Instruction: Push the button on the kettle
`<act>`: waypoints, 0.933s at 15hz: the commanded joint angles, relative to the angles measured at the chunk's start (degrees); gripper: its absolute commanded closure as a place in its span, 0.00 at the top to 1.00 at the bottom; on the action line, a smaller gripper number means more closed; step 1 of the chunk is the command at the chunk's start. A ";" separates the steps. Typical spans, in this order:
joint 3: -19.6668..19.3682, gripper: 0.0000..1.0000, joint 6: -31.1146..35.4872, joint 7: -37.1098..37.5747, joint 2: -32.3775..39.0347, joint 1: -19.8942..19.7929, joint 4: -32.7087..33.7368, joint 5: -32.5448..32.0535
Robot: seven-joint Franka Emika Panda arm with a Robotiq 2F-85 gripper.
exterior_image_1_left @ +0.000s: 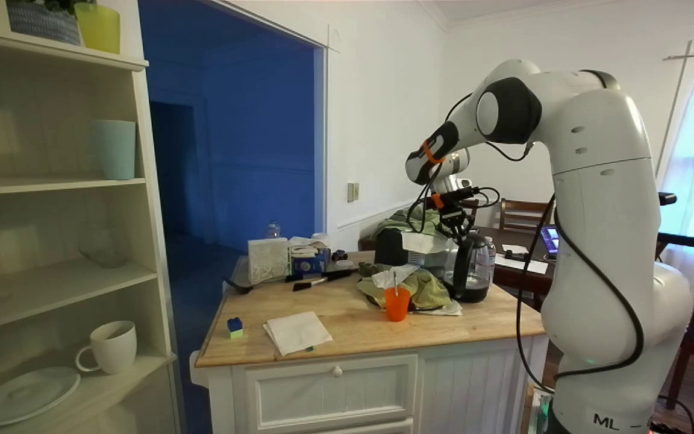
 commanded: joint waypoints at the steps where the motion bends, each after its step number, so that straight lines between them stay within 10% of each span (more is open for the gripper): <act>1: -2.10 0.00 7.84 -0.88 8.17 -1.45 1.73 -0.37; 3: -1.09 0.01 -0.23 -0.28 0.37 0.95 0.42 0.41; 14: -1.02 0.00 0.25 -1.18 0.58 0.82 0.42 0.31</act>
